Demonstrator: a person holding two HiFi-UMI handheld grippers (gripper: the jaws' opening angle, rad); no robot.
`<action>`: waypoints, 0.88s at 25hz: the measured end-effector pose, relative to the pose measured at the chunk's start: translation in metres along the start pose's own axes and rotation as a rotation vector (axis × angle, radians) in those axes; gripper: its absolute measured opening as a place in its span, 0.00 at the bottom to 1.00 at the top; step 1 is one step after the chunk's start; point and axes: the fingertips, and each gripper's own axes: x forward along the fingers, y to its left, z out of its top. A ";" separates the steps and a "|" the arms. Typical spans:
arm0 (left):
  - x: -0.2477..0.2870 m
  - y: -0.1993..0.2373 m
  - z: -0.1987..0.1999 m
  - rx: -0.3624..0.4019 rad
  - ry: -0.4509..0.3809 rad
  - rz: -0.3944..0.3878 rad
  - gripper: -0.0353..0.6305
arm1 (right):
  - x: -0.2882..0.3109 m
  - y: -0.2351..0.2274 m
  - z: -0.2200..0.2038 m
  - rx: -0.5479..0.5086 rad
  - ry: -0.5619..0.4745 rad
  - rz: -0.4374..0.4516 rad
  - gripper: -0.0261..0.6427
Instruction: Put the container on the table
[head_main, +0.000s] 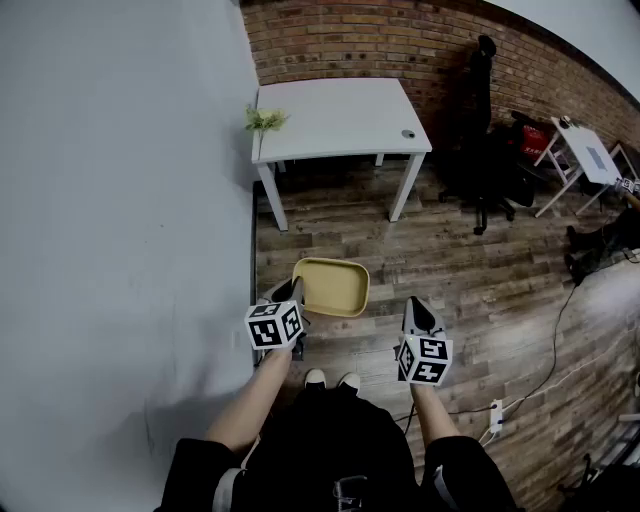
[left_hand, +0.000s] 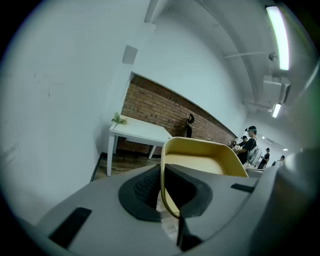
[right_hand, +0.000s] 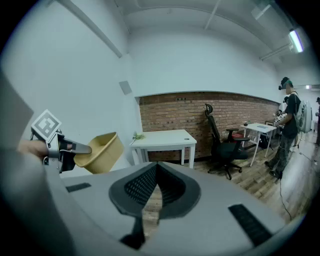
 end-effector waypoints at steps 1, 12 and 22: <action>-0.003 0.001 -0.001 -0.001 -0.001 0.003 0.09 | -0.002 0.002 -0.001 0.002 0.000 0.003 0.07; -0.015 0.009 -0.008 0.014 0.010 0.011 0.09 | -0.007 0.007 -0.007 0.030 -0.009 -0.019 0.08; -0.001 0.002 -0.005 0.024 0.012 0.023 0.09 | -0.001 -0.003 -0.010 0.022 0.018 0.013 0.08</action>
